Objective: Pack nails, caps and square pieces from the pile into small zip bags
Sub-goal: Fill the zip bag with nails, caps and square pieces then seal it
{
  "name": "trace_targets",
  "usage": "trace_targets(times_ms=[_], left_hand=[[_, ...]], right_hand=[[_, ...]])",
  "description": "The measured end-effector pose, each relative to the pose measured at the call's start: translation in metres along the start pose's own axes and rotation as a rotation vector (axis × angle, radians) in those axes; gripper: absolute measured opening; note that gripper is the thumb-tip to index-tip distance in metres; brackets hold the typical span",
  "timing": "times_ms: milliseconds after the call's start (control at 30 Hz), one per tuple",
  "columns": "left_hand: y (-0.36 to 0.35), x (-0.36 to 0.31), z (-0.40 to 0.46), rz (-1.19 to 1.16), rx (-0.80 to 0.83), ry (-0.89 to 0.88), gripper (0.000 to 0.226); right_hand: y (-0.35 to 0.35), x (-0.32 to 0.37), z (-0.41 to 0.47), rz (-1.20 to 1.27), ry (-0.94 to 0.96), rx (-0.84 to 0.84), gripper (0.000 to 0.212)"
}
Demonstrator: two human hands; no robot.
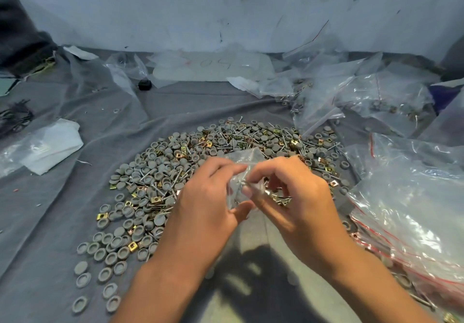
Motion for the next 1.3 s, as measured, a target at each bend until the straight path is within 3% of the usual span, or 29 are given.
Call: trace_targets(times_ms=[133,233,367,533,600,667,767,800,900,1133,1300], left_hand=[[-0.004,0.0,-0.001,-0.053,0.011,0.018,0.064],[-0.004,-0.001,-0.002,-0.074,-0.005,0.017,0.06],[-0.003,0.0,-0.002,-0.072,0.003,0.025,0.06],[0.0,0.005,-0.001,-0.102,-0.014,0.081,0.055],[0.005,0.011,-0.001,-0.124,-0.053,0.122,0.053],[0.012,0.016,-0.002,-0.142,-0.099,0.152,0.052],[0.018,0.019,-0.002,-0.14,-0.132,0.165,0.051],[0.017,0.019,-0.002,-0.13,-0.125,0.161,0.051],[0.012,0.017,-0.002,-0.103,-0.083,0.154,0.052],[0.009,0.015,-0.002,-0.098,-0.069,0.13,0.054],[0.008,0.012,-0.003,-0.098,-0.054,0.128,0.054]], right_hand=[[0.002,-0.002,-0.004,-0.214,0.035,-0.057,0.015],[0.003,-0.008,-0.006,-0.285,-0.017,-0.065,0.031],[0.009,-0.019,-0.003,-0.093,-0.143,-0.049,0.028],[0.039,-0.05,-0.001,0.153,-0.353,-0.205,0.018],[0.046,-0.074,-0.003,0.093,-0.471,-0.102,0.008],[0.036,-0.1,-0.014,-0.113,-0.569,0.145,0.017],[0.008,-0.114,-0.028,-0.36,-0.545,0.443,0.008],[-0.001,-0.114,-0.031,-0.399,-0.515,0.492,0.016],[-0.013,-0.113,-0.029,-0.45,-0.454,0.503,0.031],[-0.031,-0.091,-0.028,-0.612,-0.302,0.566,0.007],[-0.011,-0.095,-0.021,-0.408,-0.409,0.445,0.006]])
Point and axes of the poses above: each hand's wrist, its own z-axis towards the middle knuckle, its own y-axis out of the back of the hand, x = y × z, the point moved 10 cm from there along z, towards the middle knuckle, and after that the axes turned 8 degrees about z, right-handed, at the moved point
